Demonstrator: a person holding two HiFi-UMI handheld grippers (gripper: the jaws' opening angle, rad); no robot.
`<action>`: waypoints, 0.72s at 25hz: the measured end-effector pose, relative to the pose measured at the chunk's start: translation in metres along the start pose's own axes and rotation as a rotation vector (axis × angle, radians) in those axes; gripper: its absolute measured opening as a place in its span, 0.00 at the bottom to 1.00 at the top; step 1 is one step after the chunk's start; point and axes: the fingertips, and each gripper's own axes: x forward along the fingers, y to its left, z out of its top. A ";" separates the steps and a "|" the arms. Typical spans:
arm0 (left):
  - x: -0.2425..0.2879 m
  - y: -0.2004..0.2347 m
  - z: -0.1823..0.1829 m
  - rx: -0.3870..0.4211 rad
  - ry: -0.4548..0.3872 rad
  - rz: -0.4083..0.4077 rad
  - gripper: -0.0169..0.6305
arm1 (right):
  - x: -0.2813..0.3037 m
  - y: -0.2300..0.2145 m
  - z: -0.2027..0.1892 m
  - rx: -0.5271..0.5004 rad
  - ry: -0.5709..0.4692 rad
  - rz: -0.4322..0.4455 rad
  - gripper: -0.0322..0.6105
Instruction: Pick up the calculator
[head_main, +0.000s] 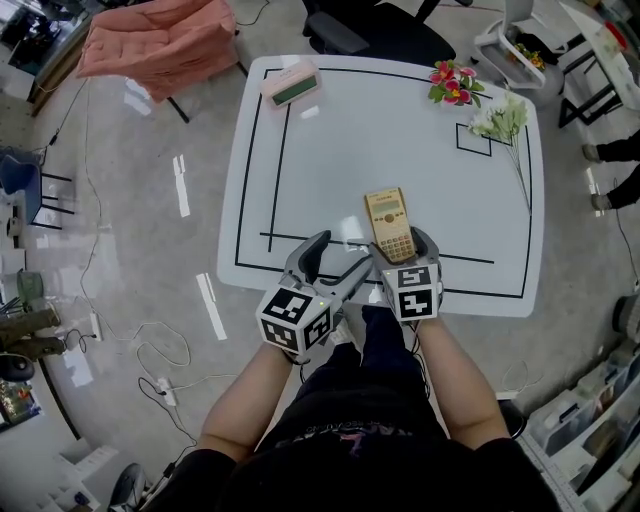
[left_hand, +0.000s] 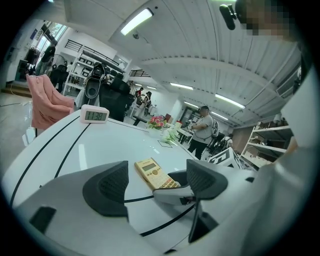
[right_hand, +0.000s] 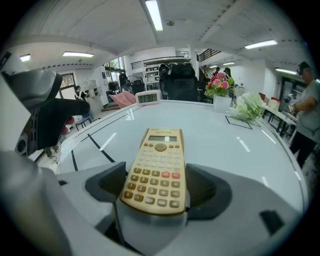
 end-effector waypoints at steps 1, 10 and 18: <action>0.001 0.000 0.000 -0.006 0.001 0.000 0.57 | 0.000 0.000 0.000 0.006 0.003 0.009 0.63; 0.017 0.001 -0.009 -0.086 0.037 -0.016 0.57 | -0.003 -0.004 0.002 0.127 0.008 0.103 0.63; 0.043 0.006 -0.021 -0.166 0.095 -0.028 0.57 | -0.007 -0.008 0.008 0.248 -0.004 0.201 0.63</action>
